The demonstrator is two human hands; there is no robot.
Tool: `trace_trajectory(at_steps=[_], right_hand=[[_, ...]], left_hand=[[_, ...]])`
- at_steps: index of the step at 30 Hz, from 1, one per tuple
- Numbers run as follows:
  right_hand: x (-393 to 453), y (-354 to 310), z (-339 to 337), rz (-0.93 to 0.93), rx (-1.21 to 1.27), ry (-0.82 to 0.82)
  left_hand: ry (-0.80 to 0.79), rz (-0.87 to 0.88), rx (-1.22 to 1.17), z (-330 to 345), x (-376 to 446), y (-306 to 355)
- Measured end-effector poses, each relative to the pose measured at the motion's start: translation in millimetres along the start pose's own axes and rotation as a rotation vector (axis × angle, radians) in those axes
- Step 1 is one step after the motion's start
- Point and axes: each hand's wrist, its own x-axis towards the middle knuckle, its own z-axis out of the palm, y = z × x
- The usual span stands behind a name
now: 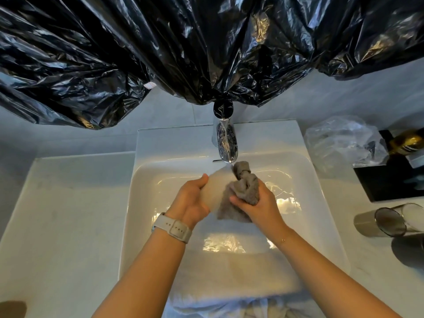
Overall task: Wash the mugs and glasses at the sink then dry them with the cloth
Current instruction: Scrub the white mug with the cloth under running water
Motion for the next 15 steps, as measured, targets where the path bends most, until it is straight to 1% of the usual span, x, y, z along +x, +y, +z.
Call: trace_trajectory(at_steps=[2,3,6,8,9,12,14,15], right_hand=[[1.9,11.7,-14.3,-0.008,-0.037,-0.107],[3.1,17.0,-19.0,0.000,-0.049,-0.126],[3.8,20.0,-26.4,0.068,0.021,-0.050],[1.7,16.4,-31.9,0.187,0.137,-0.009],[0.1,14.7,-36.0,0.273,0.216,-0.006],[-0.5,6.9,-46.6,0.566,0.533,-0.052],[4.9,2.7,-47.4,0.678,0.623,-0.100],[7.1,0.5,-45.0,0.679,0.634,-0.139]], left_hand=[[0.018,-0.039,0.008,-1.6,2.2,3.1],[0.022,-0.049,0.002,-2.3,3.8,4.0],[0.024,-0.016,0.026,-5.2,5.7,4.1],[-0.034,0.089,0.120,-9.3,4.6,1.7],[-0.072,0.196,0.235,-12.6,4.4,-0.4],[-0.196,0.565,0.784,-22.2,0.9,-4.4],[-0.234,0.770,1.186,-23.9,4.0,-4.3],[-0.230,0.869,1.400,-22.4,5.5,-4.7]])
